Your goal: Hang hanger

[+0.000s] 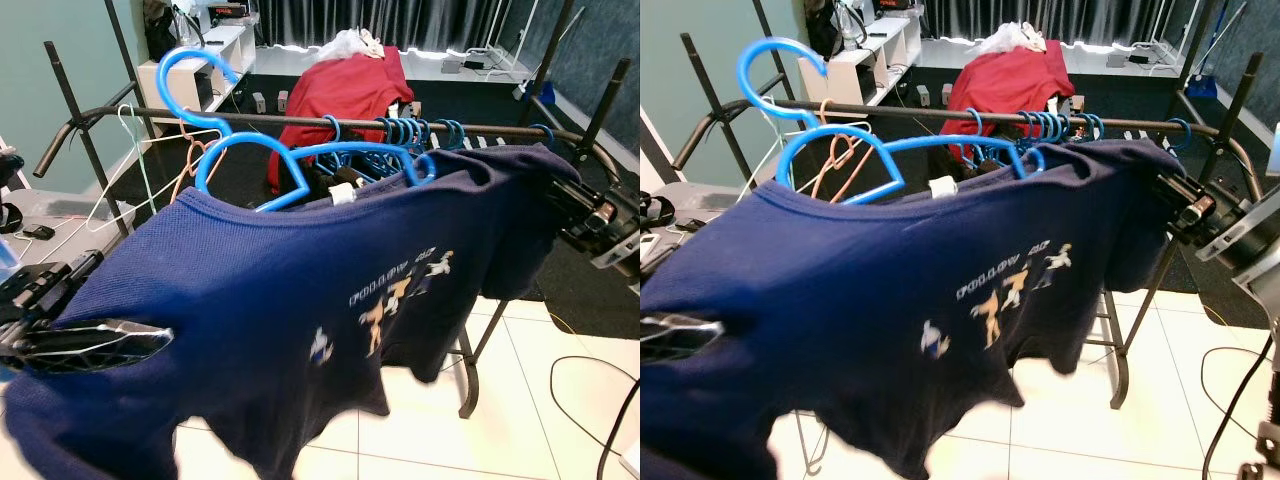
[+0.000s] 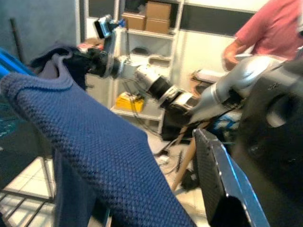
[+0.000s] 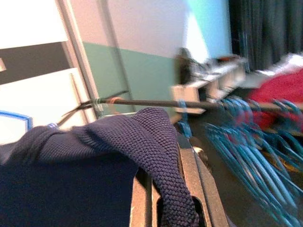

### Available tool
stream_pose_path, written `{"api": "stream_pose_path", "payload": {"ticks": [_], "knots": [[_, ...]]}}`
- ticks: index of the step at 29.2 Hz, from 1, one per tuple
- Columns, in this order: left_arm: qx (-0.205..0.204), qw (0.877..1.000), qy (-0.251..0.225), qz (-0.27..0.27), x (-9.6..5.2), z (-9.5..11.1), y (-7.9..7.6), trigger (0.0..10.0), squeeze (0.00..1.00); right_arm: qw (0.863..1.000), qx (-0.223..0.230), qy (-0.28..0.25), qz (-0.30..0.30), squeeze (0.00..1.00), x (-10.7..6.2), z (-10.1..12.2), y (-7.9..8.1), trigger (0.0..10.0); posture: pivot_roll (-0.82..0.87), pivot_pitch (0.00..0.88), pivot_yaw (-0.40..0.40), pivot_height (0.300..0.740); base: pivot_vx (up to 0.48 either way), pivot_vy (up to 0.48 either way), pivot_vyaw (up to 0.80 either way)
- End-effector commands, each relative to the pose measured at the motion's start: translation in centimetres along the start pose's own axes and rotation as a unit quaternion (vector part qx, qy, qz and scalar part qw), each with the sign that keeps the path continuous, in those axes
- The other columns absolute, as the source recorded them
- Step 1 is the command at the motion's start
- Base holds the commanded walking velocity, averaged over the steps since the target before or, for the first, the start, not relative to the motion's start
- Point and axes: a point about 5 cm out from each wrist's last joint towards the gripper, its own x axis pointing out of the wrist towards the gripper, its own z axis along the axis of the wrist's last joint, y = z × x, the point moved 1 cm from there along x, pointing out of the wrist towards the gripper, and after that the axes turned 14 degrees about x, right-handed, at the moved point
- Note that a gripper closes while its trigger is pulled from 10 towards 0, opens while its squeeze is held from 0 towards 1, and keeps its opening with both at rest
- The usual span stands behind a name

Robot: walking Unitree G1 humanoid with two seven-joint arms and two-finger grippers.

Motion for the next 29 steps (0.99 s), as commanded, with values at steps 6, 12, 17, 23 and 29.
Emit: {"api": "stream_pose_path", "payload": {"ticks": [6, 12, 17, 23, 29], "knots": [[0.070, 0.983, -0.029, 0.167, -0.2, -0.4, 3.5, 10.0, 0.00, 0.974, -0.007, 0.094, -0.205, 0.00, 0.2, -5.4, -4.2, 0.0, -0.06, 0.018, 0.001, 0.740, 0.000, 0.000, 0.00], [0.111, 0.936, -0.107, 0.316, 2.3, -1.1, 6.0, 10.0, 0.00, 0.966, 0.060, 0.249, -0.045, 0.00, 2.5, -12.9, 2.8, 0.0, -0.06, 0.016, -0.001, 0.740, 0.000, 0.000, 0.00], [0.113, 0.932, -0.109, 0.327, 3.3, -1.6, 6.2, 10.0, 0.00, 0.968, 0.054, 0.245, 0.013, 0.00, 3.1, -13.1, 4.8, 0.0, -0.06, 0.013, 0.000, 0.740, 0.000, 0.000, 0.00], [0.190, 0.955, 0.079, 0.213, 5.2, -5.2, 5.2, 10.0, 0.00, 0.951, -0.010, 0.218, 0.219, 1.00, 0.7, -7.8, 8.0, 10.0, -0.07, 0.004, -0.005, 0.740, 0.000, 0.000, 0.00], [0.266, 0.913, 0.252, 0.179, 2.0, -6.7, 6.4, 10.0, 0.00, 0.893, -0.109, 0.399, 0.179, 1.00, -4.7, -8.3, 4.8, 10.0, -0.07, 0.007, -0.001, 0.740, 0.000, 0.000, 0.00]]}}
